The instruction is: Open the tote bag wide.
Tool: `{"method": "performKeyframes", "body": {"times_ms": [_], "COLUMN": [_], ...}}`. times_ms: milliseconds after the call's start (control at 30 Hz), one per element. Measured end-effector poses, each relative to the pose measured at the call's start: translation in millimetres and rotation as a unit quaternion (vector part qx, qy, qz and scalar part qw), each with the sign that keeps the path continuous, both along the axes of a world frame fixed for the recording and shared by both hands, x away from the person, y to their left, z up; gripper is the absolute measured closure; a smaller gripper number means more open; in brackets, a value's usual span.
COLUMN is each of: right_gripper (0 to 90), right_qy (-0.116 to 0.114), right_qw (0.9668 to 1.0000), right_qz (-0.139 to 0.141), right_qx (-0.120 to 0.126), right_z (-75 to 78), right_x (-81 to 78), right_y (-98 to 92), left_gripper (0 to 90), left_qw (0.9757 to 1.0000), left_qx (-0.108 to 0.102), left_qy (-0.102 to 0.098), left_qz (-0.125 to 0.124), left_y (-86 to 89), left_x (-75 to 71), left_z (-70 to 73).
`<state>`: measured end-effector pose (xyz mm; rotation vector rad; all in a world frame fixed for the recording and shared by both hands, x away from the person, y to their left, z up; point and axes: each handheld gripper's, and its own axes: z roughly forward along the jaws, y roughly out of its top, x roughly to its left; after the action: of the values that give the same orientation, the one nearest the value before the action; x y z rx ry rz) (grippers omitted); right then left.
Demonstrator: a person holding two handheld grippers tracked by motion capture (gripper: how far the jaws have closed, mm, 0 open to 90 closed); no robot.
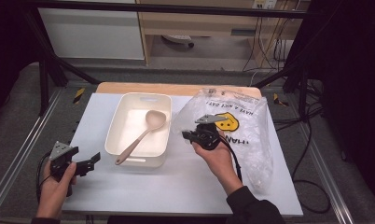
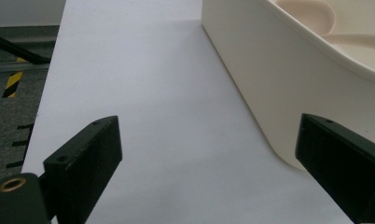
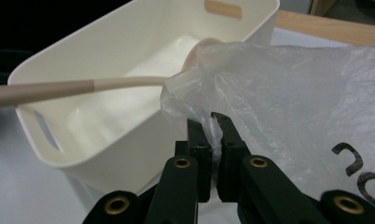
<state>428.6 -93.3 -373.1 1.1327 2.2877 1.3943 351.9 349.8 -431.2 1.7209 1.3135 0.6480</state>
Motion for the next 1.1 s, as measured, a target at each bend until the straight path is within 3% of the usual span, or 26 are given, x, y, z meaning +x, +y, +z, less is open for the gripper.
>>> {"method": "performKeyframes", "body": {"times_ms": [367, 600, 800, 867, 933, 1100], "right_gripper": [87.6, 87.5, 85.8, 77.2, 60.6, 32.6], "right_qy": [0.01, 0.027, 0.033, 0.031, 0.026, -0.002], "right_qw": [0.9997, 0.9985, 0.998, 0.9979, 0.9982, 0.999], "right_qz": [-0.019, -0.037, -0.05, -0.053, -0.049, -0.045], "right_qx": [0.012, 0.029, 0.022, 0.021, 0.022, 0.001], "right_z": [15.1, 16.9, 15.4, 14.4, 15.2, 25.7], "right_x": [31.8, 53.1, 67.7, 68.1, 66.0, 54.2], "right_y": [18.1, 36.7, 51.5, 53.3, 53.5, 51.6], "left_gripper": [7.1, 7.1, 7.1, 7.1, 7.1, 7.1], "left_qw": [1.0, 1.0, 1.0, 1.0, 1.0, 1.0], "left_qx": [-0.001, -0.002, -0.004, -0.004, -0.004, -0.003], "left_qy": [0.001, 0.002, 0.001, 0.001, 0.002, -0.001], "left_qz": [0.001, 0.001, 0.001, 0.001, 0.0, 0.003], "left_y": [0.2, 1.0, 1.6, 2.0, 2.3, 2.0], "left_x": [0.2, 0.2, 0.2, 0.1, 0.2, 0.1], "left_z": [-0.3, -0.2, -0.2, -0.2, -0.1, 0.4]}}
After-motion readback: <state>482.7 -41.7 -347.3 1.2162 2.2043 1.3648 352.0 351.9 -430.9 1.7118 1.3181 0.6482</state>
